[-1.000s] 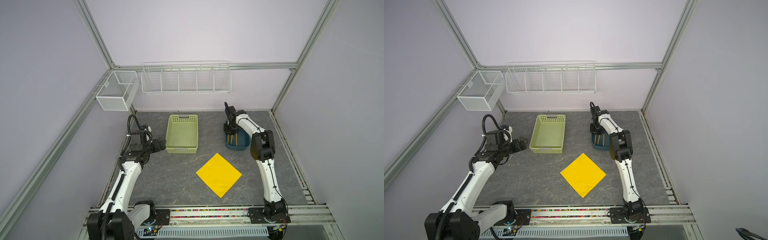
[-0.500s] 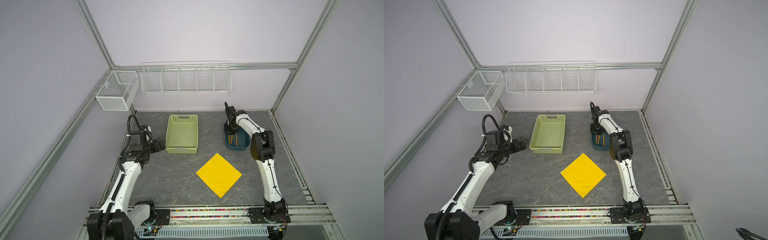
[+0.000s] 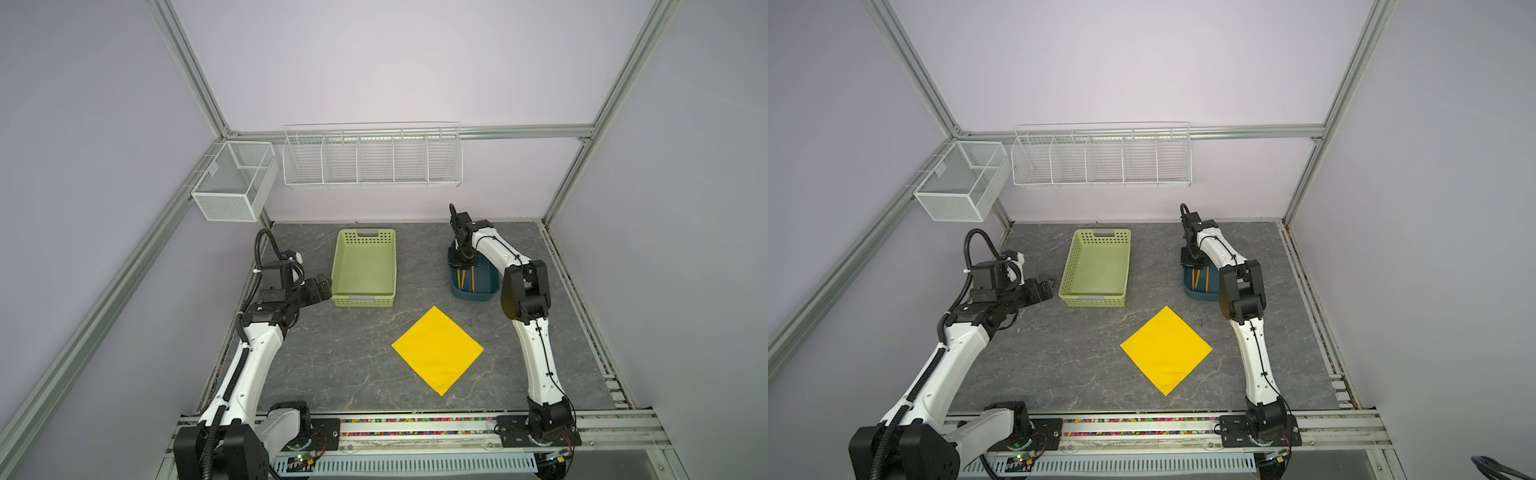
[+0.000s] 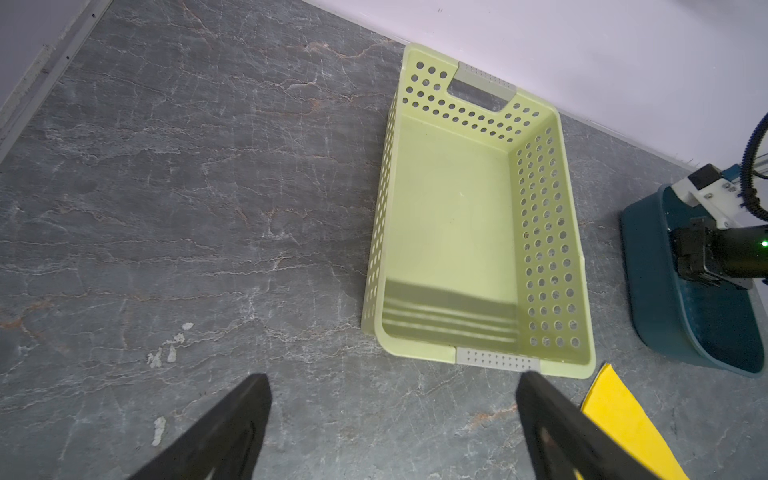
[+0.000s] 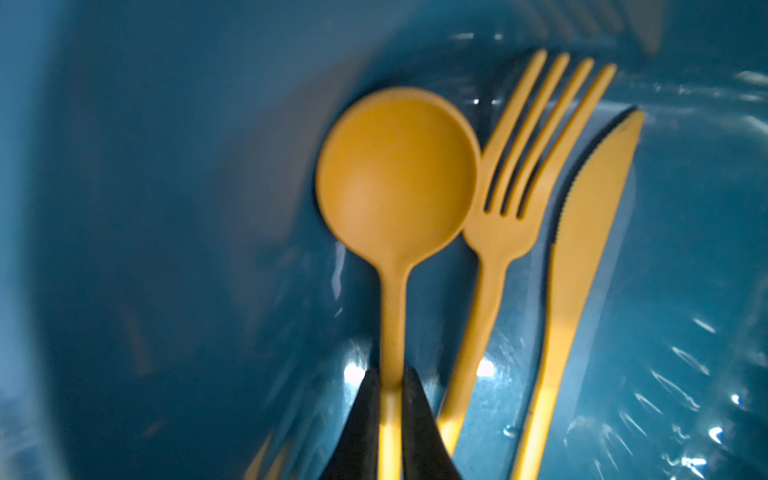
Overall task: Place the utensils on the paper napkin and roll it up
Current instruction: 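Lower the right gripper into the tray and grasp the yellow spoon handle, then lift the spoon and carry it with the right gripper over the napkin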
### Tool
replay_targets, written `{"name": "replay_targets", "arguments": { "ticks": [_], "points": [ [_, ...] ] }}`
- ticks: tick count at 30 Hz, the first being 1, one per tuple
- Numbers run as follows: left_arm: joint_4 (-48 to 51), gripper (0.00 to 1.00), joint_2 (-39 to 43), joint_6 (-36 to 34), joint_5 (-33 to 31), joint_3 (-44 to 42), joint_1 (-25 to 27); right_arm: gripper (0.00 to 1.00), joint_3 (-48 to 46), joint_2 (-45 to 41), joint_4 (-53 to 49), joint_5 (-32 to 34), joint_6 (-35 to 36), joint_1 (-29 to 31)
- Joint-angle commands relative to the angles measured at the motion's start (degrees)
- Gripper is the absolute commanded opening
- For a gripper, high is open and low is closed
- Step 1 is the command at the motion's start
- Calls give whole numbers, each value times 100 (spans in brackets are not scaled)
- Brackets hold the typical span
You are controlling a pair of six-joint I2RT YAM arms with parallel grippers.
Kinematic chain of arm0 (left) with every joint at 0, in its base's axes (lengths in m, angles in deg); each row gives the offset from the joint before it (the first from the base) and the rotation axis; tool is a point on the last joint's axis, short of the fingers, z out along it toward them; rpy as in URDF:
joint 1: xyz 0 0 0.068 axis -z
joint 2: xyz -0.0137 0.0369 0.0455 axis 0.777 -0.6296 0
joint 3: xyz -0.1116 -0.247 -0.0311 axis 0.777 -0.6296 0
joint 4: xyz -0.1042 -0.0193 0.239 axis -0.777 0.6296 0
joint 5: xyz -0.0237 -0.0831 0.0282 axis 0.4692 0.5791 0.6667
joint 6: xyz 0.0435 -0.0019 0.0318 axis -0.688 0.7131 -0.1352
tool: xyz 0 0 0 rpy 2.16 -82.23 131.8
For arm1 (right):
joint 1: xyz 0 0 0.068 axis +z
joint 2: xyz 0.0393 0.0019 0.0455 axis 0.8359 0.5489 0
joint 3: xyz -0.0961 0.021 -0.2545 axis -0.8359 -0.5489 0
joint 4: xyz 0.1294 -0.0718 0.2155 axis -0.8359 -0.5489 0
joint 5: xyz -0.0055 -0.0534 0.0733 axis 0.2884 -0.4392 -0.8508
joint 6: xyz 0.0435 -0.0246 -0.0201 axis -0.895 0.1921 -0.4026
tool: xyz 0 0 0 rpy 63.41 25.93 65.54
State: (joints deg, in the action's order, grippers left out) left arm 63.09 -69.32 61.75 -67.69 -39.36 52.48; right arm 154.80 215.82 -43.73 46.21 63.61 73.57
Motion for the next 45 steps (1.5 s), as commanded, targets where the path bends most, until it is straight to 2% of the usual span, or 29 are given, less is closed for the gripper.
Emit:
{"name": "replay_targets", "arguments": {
  "ticks": [1,16,26,36,41,45],
  "points": [
    [82,94,78,5,44,87,-35,12,-91,-443,-156,90,96,-37],
    [-8,94,187,57,266,34,-35,12,-301,-1357,-591,191,46,-9],
    [-56,94,338,87,258,-38,-33,12,-1702,-2577,-365,292,-330,316],
    [-31,93,371,101,192,-19,-35,12,-3731,-4015,50,512,-1069,1186],
    [-149,94,373,200,493,-17,-35,12,-4389,-4412,119,807,-1591,1887],
    [-43,94,372,167,482,30,-35,12,-4850,-4582,389,884,-2101,2508]
  ]
}}
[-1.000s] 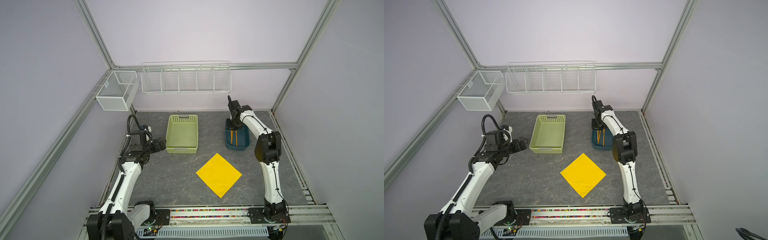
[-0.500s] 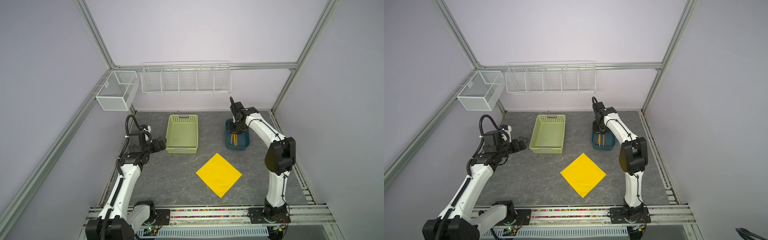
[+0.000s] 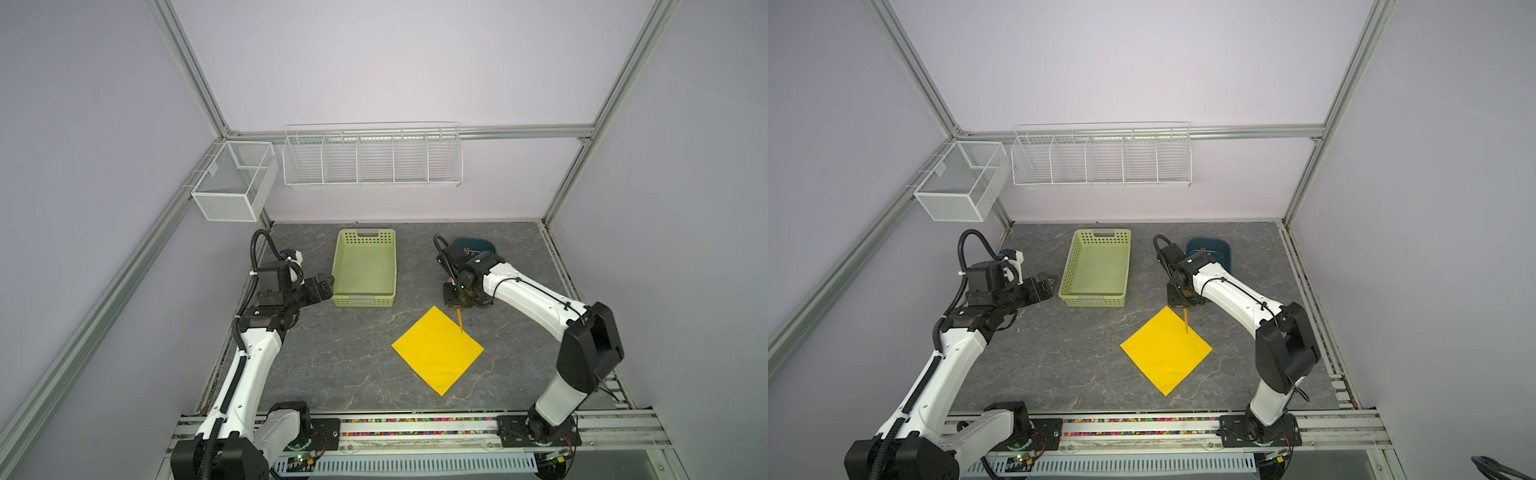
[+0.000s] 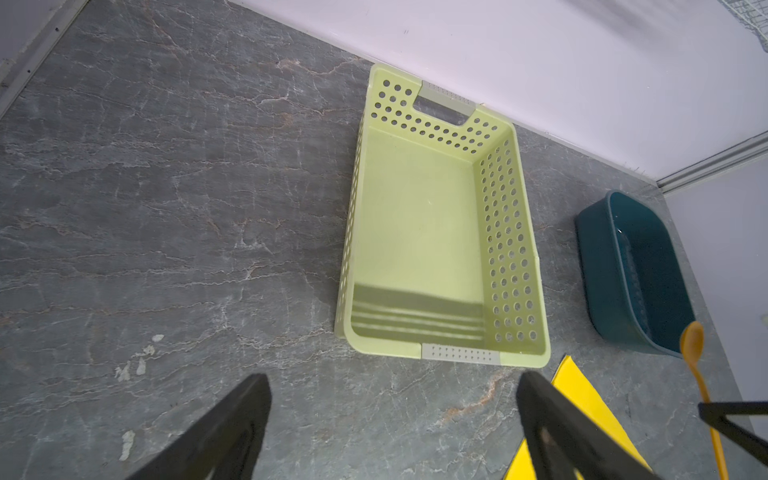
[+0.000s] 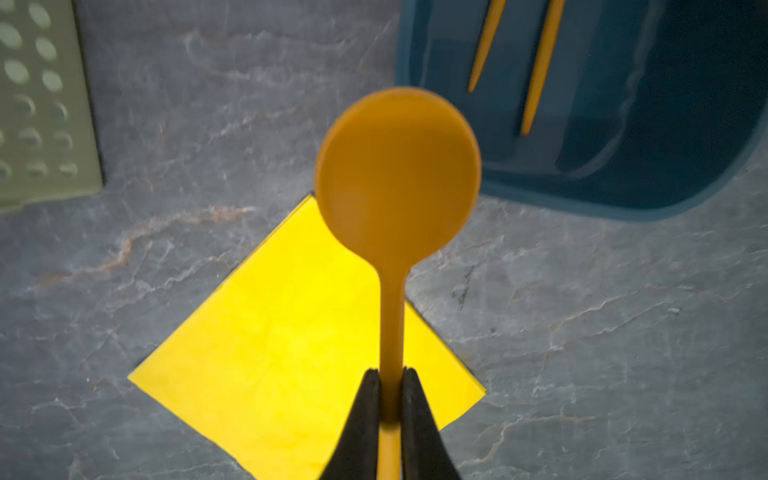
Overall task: Place the utensils on the paper napkin and roll it up
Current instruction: 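Lift the spoon and carry it with the right gripper over the napkin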
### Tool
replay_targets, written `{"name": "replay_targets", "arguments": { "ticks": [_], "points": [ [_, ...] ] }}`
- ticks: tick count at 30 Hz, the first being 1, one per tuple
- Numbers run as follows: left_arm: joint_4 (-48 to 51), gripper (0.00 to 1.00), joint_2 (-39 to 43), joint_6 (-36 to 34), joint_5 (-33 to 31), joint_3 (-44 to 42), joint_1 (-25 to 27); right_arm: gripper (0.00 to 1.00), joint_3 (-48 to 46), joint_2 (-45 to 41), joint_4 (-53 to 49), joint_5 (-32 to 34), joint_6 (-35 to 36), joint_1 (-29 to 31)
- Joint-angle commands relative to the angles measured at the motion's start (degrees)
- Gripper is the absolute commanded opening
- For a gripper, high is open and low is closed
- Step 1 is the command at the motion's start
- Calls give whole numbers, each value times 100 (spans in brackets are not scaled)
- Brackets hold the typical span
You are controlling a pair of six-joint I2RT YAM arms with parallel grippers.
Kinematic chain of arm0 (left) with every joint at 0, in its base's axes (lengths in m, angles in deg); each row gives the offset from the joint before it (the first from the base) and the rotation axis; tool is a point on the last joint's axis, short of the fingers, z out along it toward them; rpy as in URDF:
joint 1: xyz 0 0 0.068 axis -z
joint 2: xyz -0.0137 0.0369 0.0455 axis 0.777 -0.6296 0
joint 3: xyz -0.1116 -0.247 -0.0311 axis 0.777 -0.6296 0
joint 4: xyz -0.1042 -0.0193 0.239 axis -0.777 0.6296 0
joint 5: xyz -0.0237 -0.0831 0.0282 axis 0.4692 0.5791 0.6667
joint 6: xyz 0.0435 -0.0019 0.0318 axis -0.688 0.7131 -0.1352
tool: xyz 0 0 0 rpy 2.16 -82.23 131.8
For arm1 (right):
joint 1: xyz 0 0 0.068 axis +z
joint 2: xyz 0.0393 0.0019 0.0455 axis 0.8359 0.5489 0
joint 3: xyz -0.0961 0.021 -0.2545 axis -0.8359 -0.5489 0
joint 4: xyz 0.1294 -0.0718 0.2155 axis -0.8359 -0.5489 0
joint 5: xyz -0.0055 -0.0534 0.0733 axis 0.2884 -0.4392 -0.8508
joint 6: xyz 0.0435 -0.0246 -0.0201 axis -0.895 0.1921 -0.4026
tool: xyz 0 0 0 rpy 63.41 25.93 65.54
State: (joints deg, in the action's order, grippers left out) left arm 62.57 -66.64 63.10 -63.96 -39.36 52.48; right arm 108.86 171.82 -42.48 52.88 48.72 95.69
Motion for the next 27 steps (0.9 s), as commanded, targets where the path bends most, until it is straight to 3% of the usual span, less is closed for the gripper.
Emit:
{"name": "replay_targets", "arguments": {
  "ticks": [1,12,27],
  "points": [
    [36,94,106,31,74,31,-35,12,-341,-199,316,244,-730,409],
    [-20,94,114,62,129,-36,-35,10,-840,219,1115,207,-1536,1355],
    [-31,94,107,66,98,-54,-35,11,-858,870,1292,123,-1893,1402]
  ]
}}
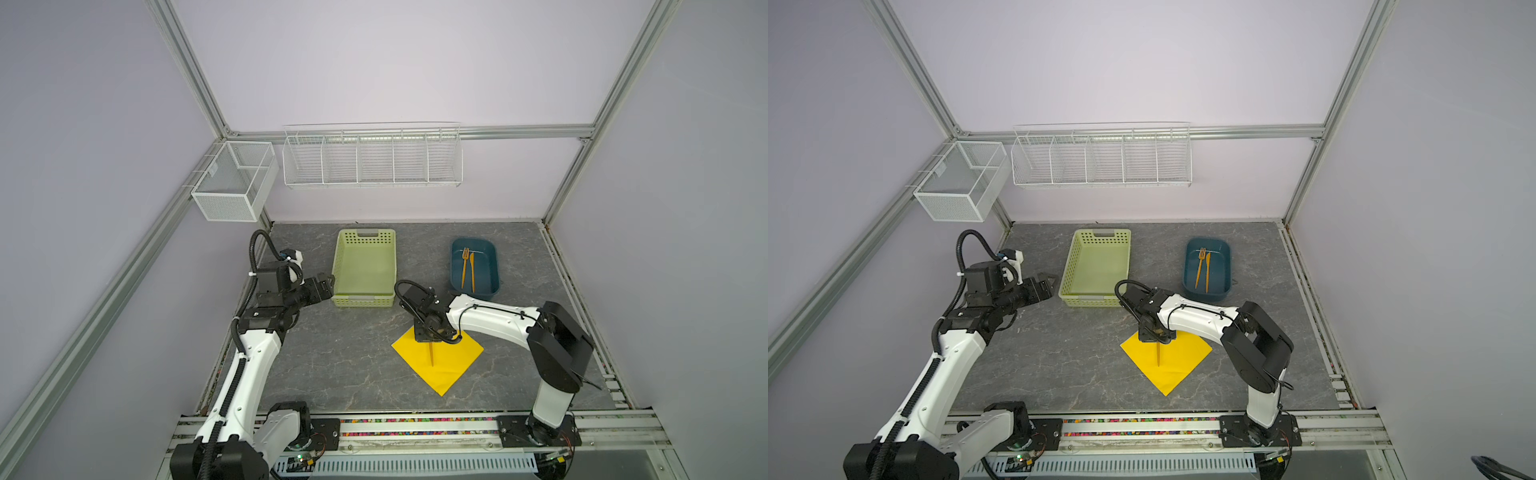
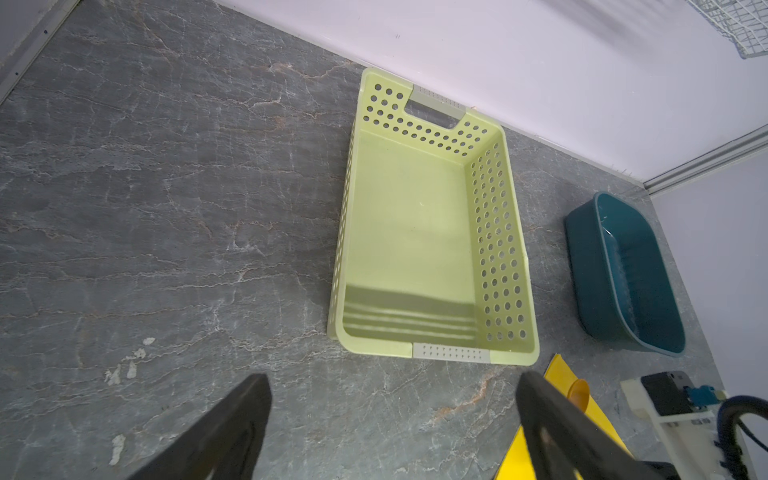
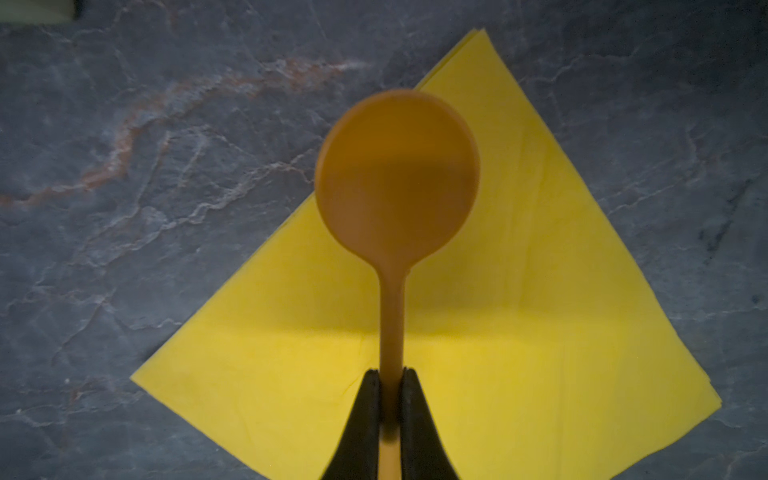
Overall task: Place the utensils on the paper napkin and roll it up
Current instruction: 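Lift the spoon and carry it with the right gripper over the napkin, then lower the held spoon toward the napkin with the right gripper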
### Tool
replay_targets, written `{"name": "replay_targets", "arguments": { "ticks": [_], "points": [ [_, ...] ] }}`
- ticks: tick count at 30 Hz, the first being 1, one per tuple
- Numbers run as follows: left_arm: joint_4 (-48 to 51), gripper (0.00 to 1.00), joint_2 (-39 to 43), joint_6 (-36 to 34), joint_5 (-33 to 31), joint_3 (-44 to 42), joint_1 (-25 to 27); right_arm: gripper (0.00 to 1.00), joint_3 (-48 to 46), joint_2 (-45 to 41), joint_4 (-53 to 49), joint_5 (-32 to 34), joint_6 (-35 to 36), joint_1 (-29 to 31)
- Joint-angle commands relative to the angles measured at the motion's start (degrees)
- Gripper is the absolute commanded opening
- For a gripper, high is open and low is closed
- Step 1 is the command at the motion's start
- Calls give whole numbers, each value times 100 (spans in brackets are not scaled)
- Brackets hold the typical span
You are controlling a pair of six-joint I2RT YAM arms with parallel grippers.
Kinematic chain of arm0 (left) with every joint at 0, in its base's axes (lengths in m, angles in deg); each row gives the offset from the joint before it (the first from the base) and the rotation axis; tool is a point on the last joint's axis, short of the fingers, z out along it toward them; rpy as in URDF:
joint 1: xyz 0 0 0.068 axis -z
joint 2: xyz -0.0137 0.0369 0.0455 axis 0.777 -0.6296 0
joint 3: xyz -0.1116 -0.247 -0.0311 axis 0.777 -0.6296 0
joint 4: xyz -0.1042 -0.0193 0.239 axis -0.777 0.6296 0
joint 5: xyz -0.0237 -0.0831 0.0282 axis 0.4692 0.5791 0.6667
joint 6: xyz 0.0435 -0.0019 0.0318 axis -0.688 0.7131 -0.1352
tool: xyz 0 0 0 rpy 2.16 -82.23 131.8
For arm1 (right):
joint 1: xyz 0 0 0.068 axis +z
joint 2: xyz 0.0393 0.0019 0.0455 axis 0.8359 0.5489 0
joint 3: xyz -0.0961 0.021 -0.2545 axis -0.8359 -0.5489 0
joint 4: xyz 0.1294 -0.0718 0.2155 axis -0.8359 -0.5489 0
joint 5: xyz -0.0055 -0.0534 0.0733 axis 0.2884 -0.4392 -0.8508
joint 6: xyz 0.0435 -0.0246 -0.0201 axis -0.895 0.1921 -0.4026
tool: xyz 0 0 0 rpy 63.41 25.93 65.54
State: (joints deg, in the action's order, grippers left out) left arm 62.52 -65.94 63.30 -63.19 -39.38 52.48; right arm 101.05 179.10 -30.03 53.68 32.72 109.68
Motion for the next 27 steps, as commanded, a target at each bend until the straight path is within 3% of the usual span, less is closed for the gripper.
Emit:
{"name": "replay_targets", "arguments": {
  "ticks": [1,27],
  "points": [
    [-28,94,23,45,27,-55,-35,11,-78,168,46,41,-304,5],
    [-105,93,12,38,80,-76,-29,12,-147,364,67,38,-362,10]
  ]
}}
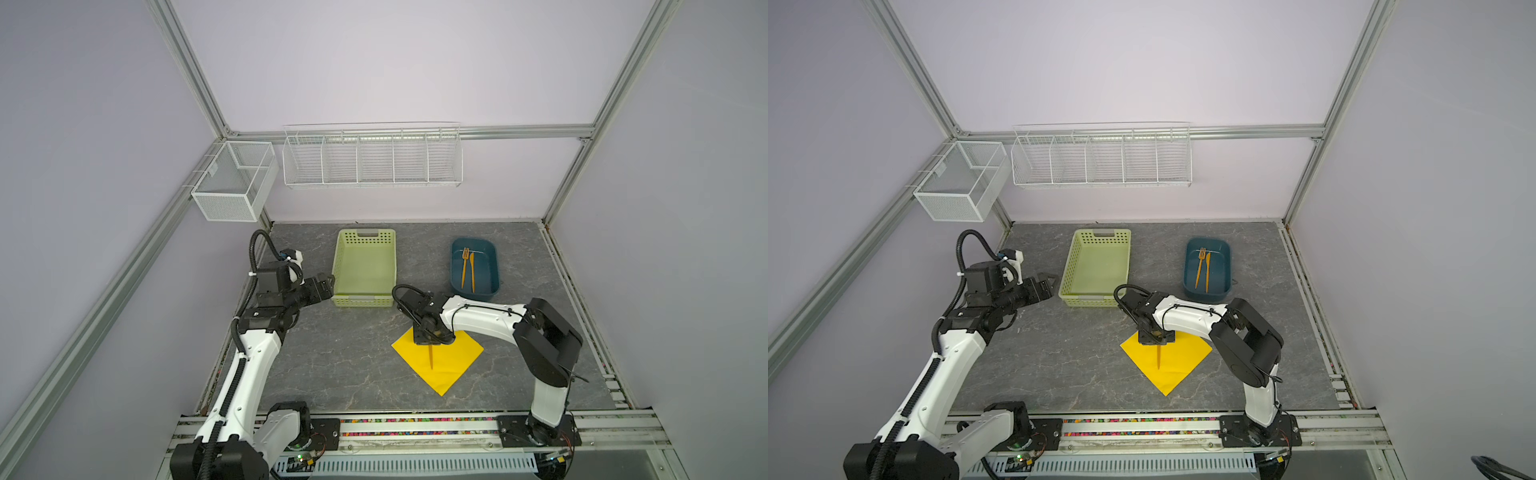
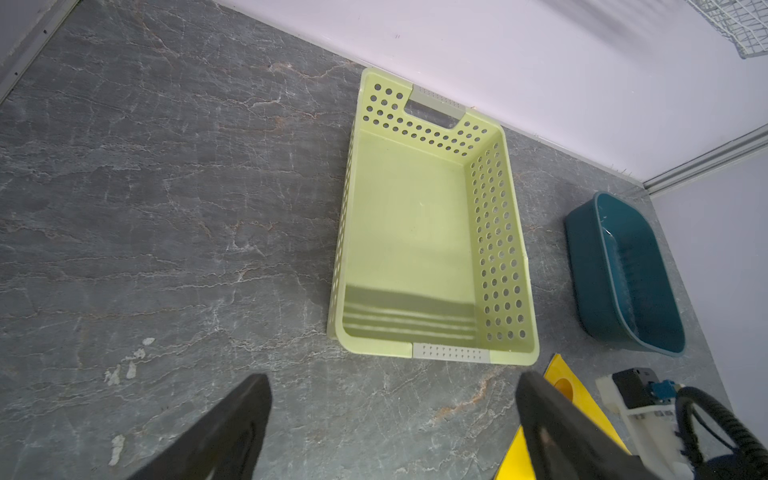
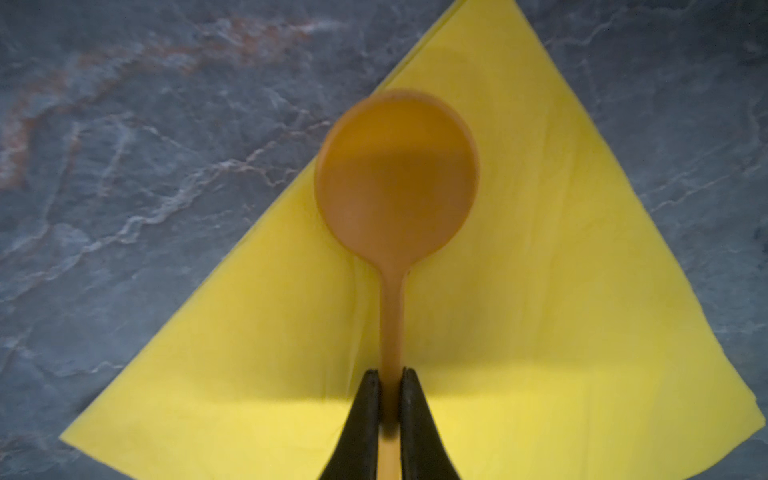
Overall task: Place the utensils on the paper napkin and roll it up
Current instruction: 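Lower the held spoon toward the napkin with the right gripper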
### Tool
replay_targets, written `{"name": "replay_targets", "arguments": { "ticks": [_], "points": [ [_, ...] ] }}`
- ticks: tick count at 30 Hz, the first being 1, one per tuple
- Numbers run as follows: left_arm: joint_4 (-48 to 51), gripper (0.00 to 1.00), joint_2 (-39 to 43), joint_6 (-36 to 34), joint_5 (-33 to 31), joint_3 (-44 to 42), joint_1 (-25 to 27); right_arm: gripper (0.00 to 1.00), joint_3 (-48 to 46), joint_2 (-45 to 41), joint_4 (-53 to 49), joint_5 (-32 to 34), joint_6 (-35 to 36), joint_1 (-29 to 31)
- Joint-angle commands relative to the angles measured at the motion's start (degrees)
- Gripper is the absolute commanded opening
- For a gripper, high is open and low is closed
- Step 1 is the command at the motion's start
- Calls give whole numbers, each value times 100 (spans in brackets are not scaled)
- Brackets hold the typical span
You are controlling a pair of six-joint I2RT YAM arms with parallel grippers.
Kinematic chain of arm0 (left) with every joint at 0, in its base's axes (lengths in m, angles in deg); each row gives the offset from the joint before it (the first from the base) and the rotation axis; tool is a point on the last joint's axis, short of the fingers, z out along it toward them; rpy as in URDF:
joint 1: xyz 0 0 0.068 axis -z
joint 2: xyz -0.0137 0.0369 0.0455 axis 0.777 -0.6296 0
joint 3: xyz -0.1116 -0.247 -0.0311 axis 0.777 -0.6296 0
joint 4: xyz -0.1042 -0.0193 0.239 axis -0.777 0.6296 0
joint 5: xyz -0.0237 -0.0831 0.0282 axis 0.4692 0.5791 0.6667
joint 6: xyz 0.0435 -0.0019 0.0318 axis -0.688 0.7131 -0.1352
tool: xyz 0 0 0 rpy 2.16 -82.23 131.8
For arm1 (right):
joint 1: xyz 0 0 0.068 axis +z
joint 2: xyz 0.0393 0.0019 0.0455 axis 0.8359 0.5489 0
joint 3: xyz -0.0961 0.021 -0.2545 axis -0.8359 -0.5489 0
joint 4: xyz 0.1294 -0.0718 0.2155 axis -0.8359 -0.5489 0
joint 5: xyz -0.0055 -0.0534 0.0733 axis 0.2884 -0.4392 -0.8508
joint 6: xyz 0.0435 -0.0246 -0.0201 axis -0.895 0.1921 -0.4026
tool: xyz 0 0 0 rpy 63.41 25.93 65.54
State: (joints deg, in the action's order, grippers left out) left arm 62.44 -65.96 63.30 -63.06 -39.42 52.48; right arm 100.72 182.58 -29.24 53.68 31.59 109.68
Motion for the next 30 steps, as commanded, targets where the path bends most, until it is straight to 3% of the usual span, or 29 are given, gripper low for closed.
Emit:
{"name": "replay_targets", "arguments": {
  "ticks": [1,12,30],
  "points": [
    [-97,93,18,34,72,-74,-35,12,-115,17,-6,35,-255,9],
    [-95,93,-5,47,63,-77,-35,13,-206,23,146,36,-240,41],
    [-105,93,-39,42,41,-71,-35,22,-196,60,154,39,-200,43]
  ]
}}
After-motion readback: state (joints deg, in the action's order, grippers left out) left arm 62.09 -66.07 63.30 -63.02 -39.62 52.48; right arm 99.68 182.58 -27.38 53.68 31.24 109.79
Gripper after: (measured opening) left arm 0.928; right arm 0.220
